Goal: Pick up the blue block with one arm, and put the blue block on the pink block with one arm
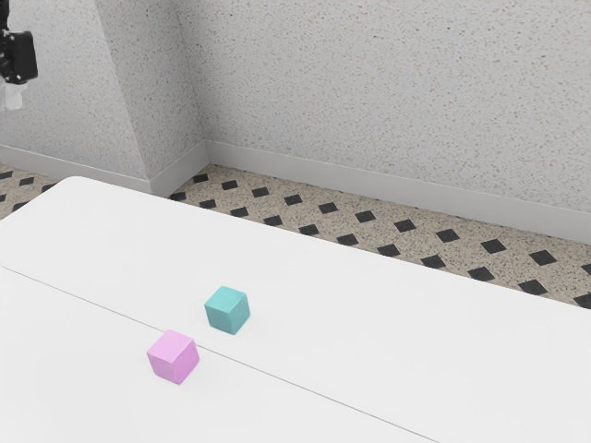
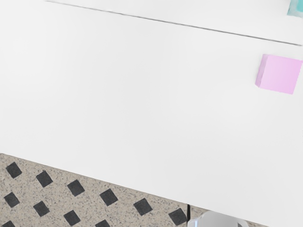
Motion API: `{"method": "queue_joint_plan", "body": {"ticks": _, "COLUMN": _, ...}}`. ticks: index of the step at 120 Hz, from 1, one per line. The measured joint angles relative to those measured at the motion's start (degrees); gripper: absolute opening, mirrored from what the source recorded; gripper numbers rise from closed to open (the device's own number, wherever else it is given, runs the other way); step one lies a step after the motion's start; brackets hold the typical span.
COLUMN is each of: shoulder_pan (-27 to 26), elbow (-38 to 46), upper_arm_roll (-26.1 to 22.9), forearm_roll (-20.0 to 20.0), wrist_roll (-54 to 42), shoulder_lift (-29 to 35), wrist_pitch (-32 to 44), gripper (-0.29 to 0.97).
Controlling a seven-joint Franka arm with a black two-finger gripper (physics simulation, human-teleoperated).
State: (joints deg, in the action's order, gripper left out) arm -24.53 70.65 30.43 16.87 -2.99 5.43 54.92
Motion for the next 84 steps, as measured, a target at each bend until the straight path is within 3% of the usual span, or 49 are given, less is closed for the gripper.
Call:
{"method": "queue_joint_plan", "body": {"ticks": 31, "shoulder_pan": -4.58, "elbow": 1.99, "upper_arm_roll": -2.96, "forearm_roll": -7.37, "wrist_roll": 2.21, "shoulder_lift": -11.21, "wrist_pitch": 15.04, "gripper": 0.68}}
{"method": "queue_joint_plan", "body": {"ticks": 64, "shoulder_pan": -4.11, "elbow": 24.24, "upper_arm_roll": -2.65, "forearm_roll": -11.87, "wrist_roll": 6.45, "shoulder_lift": -11.18, "wrist_pitch": 33.82, "gripper": 0.68}}
{"method": "queue_joint_plan", "body": {"ticks": 84, "shoulder_pan": -4.04, "elbow": 31.77, "upper_arm_roll": -2.53, "forearm_roll": -14.70, "wrist_roll": 9.25, "shoulder_lift": -12.03, "wrist_pitch": 43.71, "gripper": 0.68}}
